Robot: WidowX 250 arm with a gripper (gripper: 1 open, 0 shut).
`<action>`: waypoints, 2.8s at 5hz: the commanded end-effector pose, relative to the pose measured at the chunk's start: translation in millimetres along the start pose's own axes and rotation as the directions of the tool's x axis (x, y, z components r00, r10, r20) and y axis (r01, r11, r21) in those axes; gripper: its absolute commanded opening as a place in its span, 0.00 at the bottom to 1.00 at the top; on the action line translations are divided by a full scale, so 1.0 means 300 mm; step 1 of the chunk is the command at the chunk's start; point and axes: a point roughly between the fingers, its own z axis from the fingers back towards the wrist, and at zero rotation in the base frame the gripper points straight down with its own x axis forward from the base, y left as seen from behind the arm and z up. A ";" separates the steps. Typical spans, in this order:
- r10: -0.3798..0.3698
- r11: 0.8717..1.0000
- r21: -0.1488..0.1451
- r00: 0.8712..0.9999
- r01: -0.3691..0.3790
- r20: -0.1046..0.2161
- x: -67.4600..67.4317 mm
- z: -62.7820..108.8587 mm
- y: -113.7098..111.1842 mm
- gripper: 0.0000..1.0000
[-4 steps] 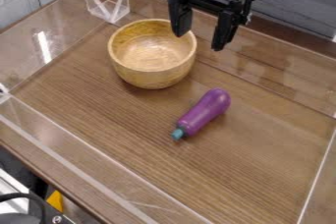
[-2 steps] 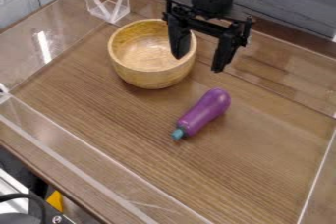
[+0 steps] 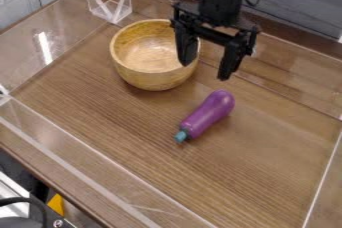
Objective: Put the purple eggplant in the brown bowl
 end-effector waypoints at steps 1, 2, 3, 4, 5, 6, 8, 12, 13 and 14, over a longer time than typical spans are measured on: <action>-0.065 0.998 0.001 0.997 0.065 0.041 0.015 -0.022 -0.015 1.00; -0.123 0.992 0.004 0.991 0.122 0.046 0.006 -0.060 -0.026 1.00; -0.159 0.987 0.007 0.986 0.159 0.049 0.006 -0.091 -0.029 1.00; -0.226 0.974 0.014 0.973 0.225 0.048 0.028 -0.121 0.009 1.00; -0.283 0.959 0.017 0.958 0.282 0.047 0.050 -0.155 0.047 1.00; -0.321 0.947 0.020 0.946 0.320 0.043 0.063 -0.158 0.038 0.00; -0.358 0.934 0.013 0.931 0.358 0.069 0.021 -0.097 0.010 0.00; -0.250 0.968 0.007 0.960 0.251 0.125 0.023 -0.128 -0.082 1.00; -0.221 0.975 -0.003 0.967 0.223 0.126 0.031 -0.137 -0.096 0.00; -0.204 0.978 -0.007 0.971 0.207 0.126 0.036 -0.125 -0.088 0.00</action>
